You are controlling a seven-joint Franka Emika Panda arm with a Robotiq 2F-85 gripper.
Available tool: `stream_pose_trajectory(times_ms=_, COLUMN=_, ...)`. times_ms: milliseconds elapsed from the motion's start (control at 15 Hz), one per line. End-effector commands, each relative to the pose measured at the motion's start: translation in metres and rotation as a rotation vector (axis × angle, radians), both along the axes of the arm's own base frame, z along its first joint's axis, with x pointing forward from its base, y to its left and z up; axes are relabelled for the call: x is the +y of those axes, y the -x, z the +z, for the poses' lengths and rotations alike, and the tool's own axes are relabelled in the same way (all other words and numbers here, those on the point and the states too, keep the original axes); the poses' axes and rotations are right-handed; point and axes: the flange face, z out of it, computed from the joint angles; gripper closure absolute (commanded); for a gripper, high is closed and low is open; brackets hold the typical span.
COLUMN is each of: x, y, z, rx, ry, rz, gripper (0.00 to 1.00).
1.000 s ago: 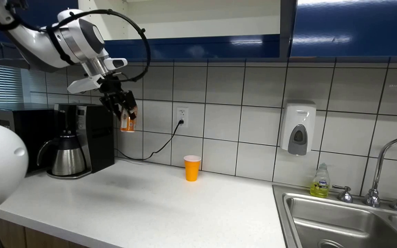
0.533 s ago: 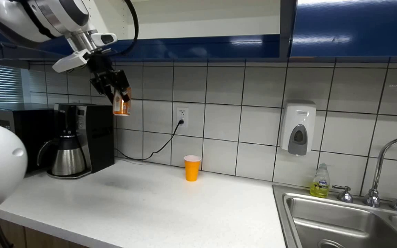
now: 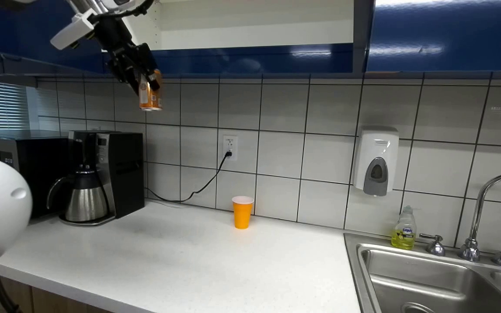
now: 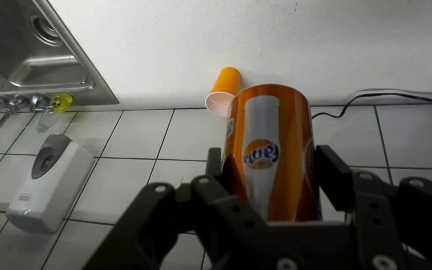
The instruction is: Put the can in the top cabinet
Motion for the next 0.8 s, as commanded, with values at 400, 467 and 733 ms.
stream_pose_trajectory(times_ms=400, x=-0.008, y=-0.007, z=0.123, rx=-0.087, ry=0.022, rz=-0.042, gripper=0.61)
stream_pose_trajectory(times_ms=467, x=-0.007, y=-0.010, z=0.132, rx=-0.093, ry=0.022, rz=-0.049, gripper=0.61)
stream_pose_trajectory(times_ms=733, x=-0.008, y=-0.028, z=0.162, rx=-0.102, ry=0.008, rz=-0.068, gripper=0.61)
